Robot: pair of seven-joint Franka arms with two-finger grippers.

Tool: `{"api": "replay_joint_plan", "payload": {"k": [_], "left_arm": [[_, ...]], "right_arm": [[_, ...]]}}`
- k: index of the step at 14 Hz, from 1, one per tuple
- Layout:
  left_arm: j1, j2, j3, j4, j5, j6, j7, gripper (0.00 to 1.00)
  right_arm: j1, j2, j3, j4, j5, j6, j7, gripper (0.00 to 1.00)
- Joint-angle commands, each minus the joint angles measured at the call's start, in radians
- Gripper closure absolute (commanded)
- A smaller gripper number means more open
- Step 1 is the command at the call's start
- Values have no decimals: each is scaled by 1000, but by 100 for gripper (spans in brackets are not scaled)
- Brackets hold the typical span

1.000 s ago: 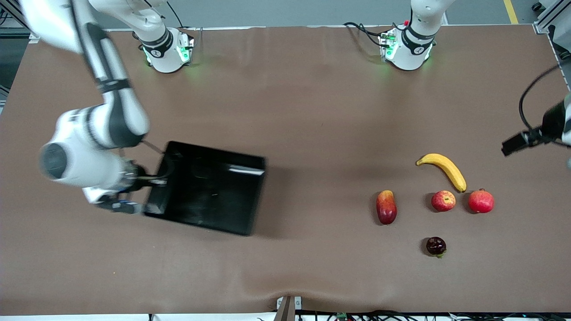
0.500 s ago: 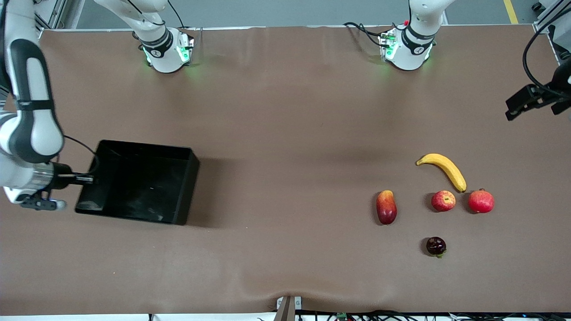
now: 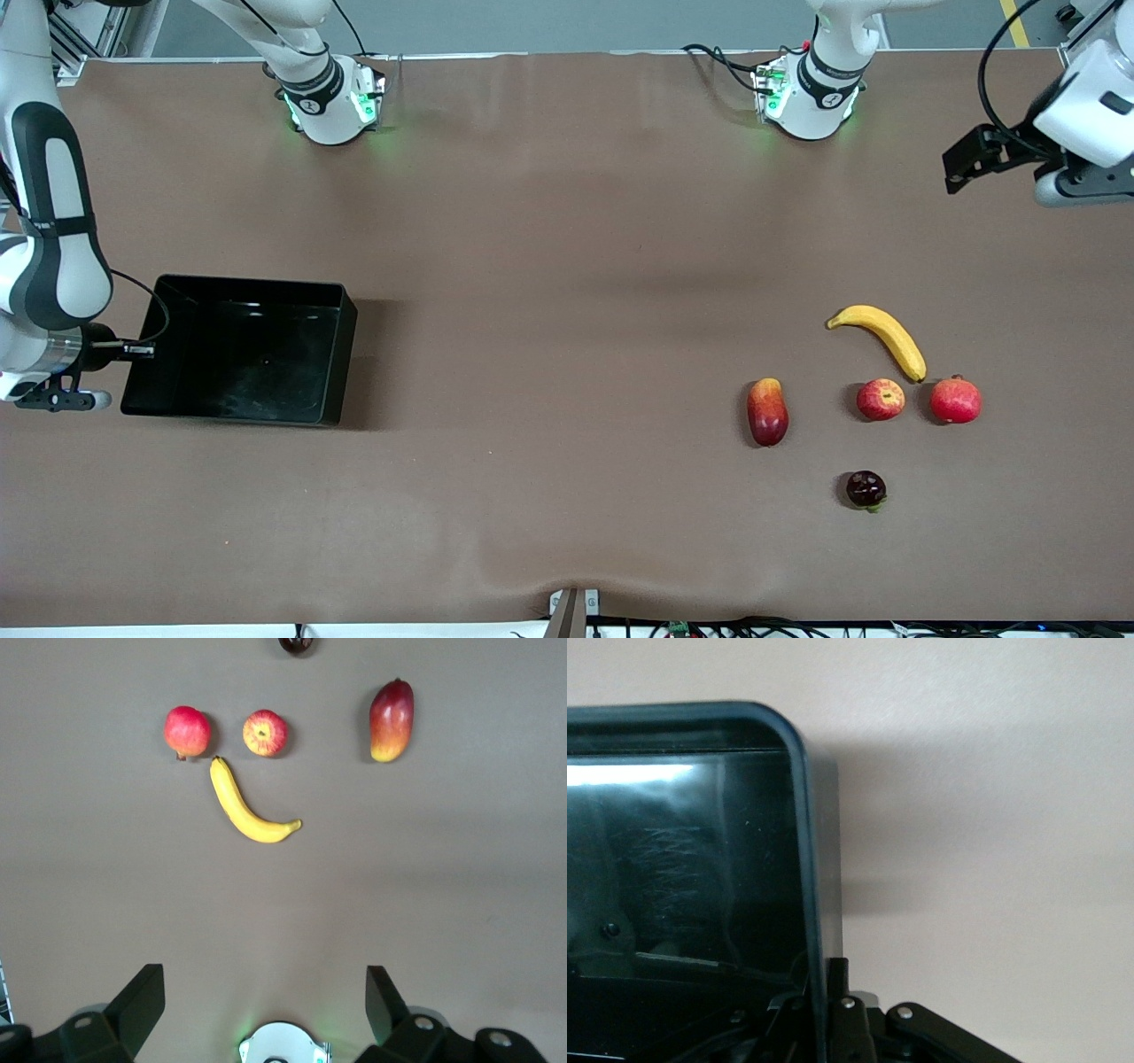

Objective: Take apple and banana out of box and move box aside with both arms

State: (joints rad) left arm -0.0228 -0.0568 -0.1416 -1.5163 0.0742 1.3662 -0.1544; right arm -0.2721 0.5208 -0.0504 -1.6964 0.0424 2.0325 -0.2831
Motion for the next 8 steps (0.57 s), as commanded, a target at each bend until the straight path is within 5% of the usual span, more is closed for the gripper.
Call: {"api": "replay_joint_plan", "payload": {"k": [1, 6, 7, 8], "left_arm": [[-78, -54, 105, -45, -19, 1, 6, 0], [-65, -61, 105, -47, -19, 1, 9, 0], [-65, -61, 105, -48, -20, -1, 15, 0], [-63, -63, 106, -48, -31, -1, 21, 0]], "right_arm": [[-45, 25, 26, 8, 8, 29, -16, 100], [-64, 68, 26, 11, 16, 77, -15, 100], [-64, 70, 26, 9, 14, 77, -16, 73], [-64, 70, 26, 9, 14, 74, -19, 8]]}}
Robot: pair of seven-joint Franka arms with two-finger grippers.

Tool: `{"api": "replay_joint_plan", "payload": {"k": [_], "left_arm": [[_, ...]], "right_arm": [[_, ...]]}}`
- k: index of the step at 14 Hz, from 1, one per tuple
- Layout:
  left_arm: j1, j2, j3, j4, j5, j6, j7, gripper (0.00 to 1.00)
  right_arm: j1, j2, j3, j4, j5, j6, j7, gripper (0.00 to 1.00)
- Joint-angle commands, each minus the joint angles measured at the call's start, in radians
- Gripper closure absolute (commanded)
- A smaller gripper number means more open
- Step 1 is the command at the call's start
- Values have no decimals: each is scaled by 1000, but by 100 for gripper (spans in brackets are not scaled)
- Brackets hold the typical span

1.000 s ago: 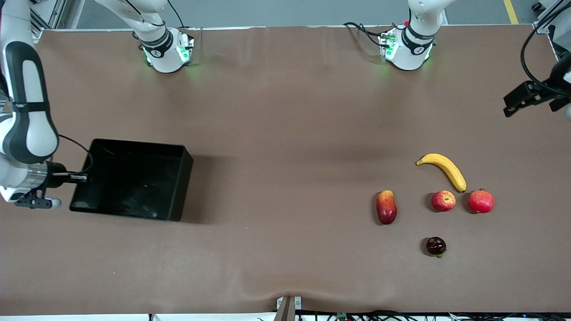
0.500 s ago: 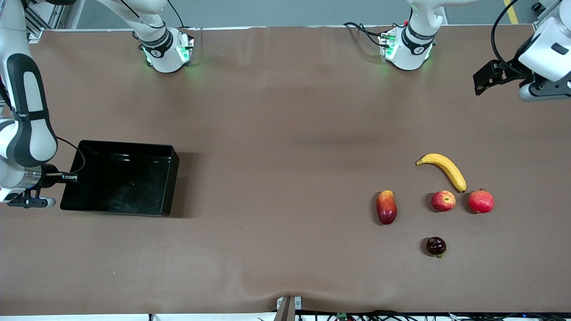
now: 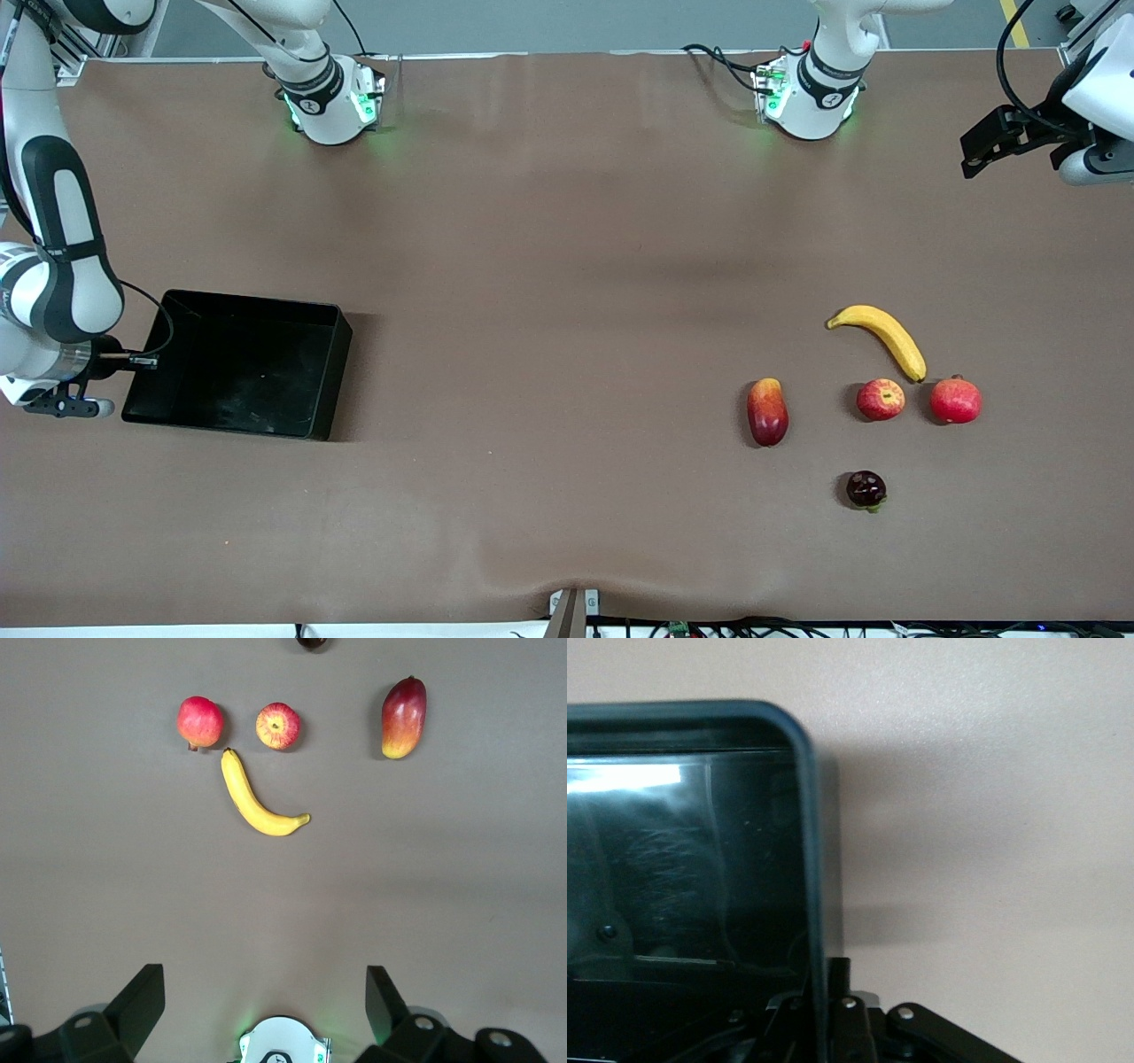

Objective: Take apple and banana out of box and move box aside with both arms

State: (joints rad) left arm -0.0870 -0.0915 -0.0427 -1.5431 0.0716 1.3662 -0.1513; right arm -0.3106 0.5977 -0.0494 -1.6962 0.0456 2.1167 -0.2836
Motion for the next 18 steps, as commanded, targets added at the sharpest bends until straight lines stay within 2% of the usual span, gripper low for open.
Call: {"api": "replay_joint_plan", "payload": {"k": [1, 6, 8, 12, 14, 18], "left_arm": [[12, -28, 7, -22, -55, -1, 19, 0], [35, -33, 7, -23, -85, -2, 21, 0], [35, -33, 7, -23, -88, -2, 22, 0], [38, -25, 9, -22, -89, -2, 18, 0], [36, -24, 3, -20, -89, -2, 15, 0], [36, -28, 1, -17, -102, -2, 16, 0]], "right_arm": [[-24, -9, 25, 10, 11, -18, -17, 0], [17, -87, 34, 88, 8, -116, -19, 0], [100, -163, 31, 107, 8, -173, 3, 0], [234, -315, 31, 99, -1, -289, 208, 0], [255, -396, 32, 95, -1, -374, 291, 0], [266, -531, 32, 92, -1, -484, 316, 0]]}}
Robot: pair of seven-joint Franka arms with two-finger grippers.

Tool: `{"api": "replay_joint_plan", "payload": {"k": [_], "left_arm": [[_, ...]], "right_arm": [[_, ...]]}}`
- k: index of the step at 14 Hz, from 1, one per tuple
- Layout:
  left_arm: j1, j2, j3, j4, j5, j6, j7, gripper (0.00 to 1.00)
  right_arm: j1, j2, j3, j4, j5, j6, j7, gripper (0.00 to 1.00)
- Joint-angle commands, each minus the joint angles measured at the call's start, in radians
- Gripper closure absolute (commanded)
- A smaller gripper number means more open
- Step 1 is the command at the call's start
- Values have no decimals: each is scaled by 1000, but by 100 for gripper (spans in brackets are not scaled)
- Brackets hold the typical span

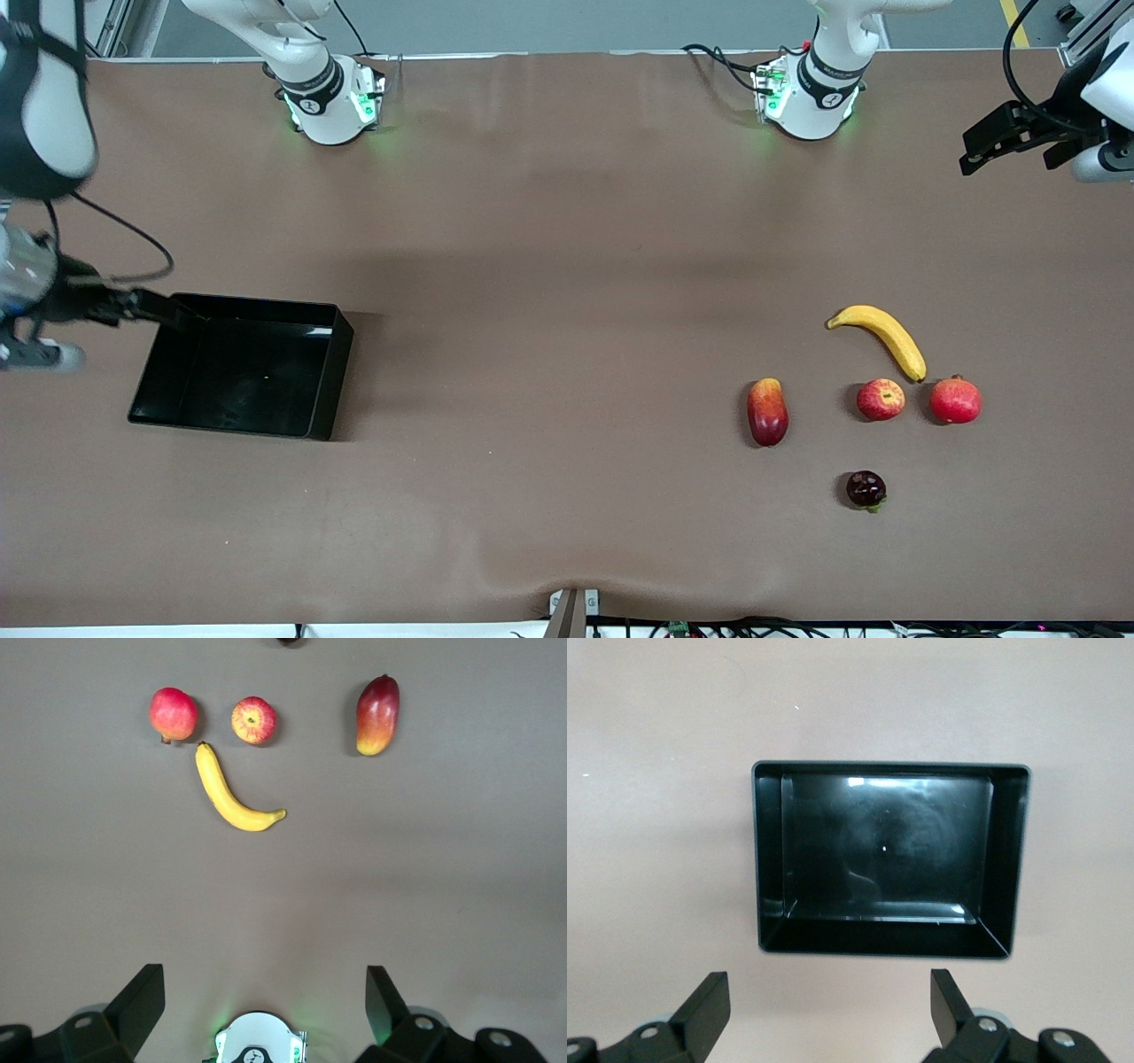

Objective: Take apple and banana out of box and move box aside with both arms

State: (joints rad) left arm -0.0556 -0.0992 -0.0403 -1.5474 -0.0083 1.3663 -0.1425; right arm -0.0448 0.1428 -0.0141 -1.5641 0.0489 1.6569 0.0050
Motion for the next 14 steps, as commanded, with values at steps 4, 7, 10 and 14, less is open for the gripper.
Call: {"api": "replay_joint_plan", "payload": {"k": [4, 7, 10, 14], "left_arm": [[6, -10, 2, -7, -24, 4, 12, 0], [6, -11, 2, -11, -24, 2, 12, 0], [6, -11, 2, -10, -22, 4, 3, 0], [6, -8, 2, -10, -22, 5, -5, 0]], "right_arm": [[3, -160, -9, -45, -3, -126, 114, 0], [23, -181, -3, -51, -1, -152, 155, 0], [28, -187, -1, -51, 0, -163, 142, 0], [42, -195, -4, -45, -4, -196, 136, 0]]}}
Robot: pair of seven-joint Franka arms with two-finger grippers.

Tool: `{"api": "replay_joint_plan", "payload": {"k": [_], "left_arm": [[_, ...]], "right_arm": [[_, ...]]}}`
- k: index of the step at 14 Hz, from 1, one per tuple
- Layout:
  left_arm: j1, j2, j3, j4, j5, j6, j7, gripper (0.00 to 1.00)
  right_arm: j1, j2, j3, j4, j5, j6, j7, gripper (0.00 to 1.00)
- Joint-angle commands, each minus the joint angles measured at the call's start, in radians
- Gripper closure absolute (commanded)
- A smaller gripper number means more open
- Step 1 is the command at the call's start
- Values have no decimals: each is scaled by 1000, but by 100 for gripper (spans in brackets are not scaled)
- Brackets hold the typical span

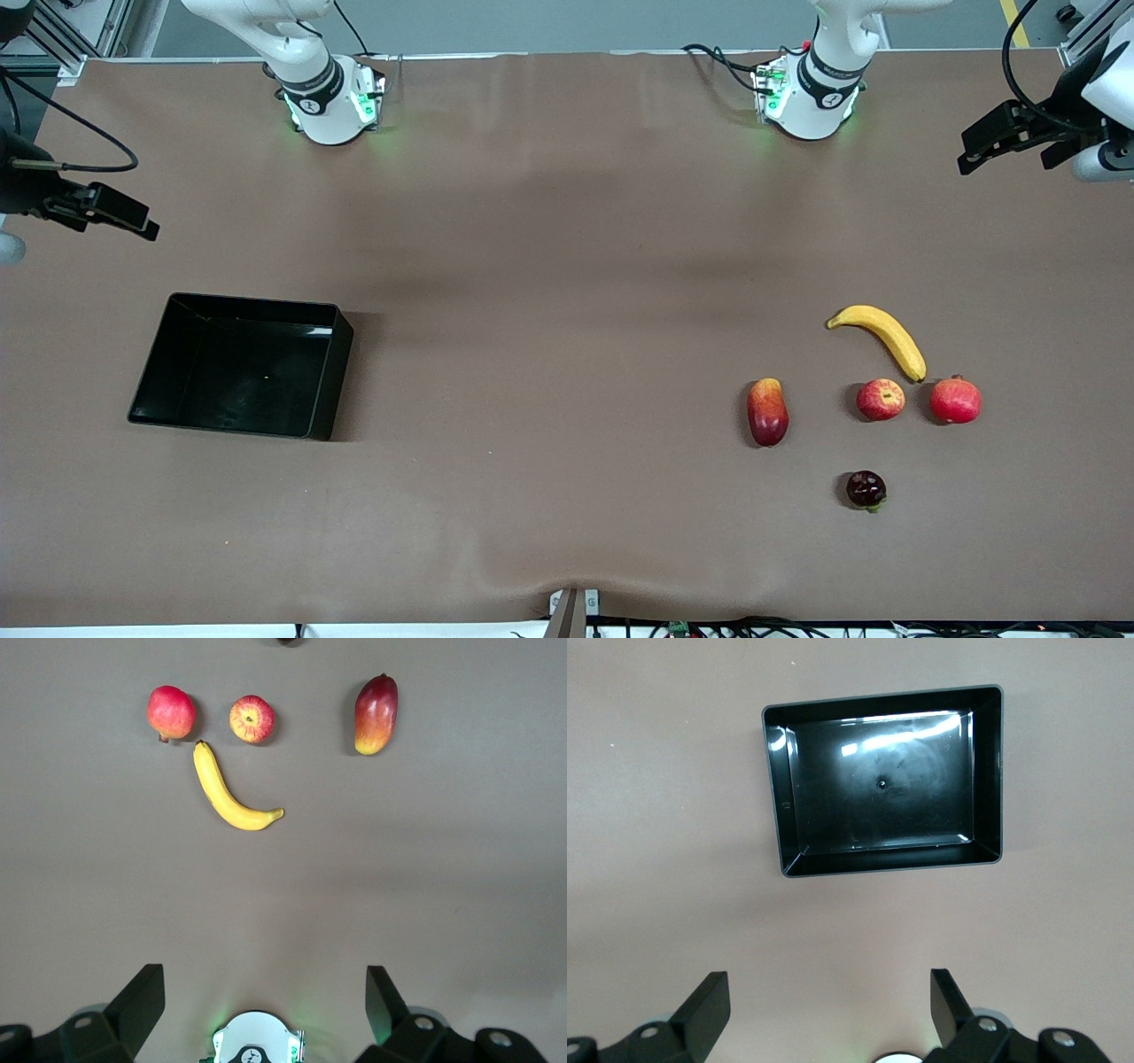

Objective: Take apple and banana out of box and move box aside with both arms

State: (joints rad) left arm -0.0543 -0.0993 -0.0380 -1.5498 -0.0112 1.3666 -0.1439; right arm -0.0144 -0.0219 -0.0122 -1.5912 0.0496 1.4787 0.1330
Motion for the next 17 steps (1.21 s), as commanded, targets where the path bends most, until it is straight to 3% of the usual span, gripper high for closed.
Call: {"api": "replay_joint_plan", "payload": {"k": [1, 17], "left_arm": [[5, -8, 1, -6, -20, 5, -3, 0], [7, 27, 6, 39, -6, 3, -5, 0]], "right_arm": [[10, -30, -8, -13, -1, -35, -9, 0], [13, -12, -6, 39, -1, -17, -12, 0]]}}
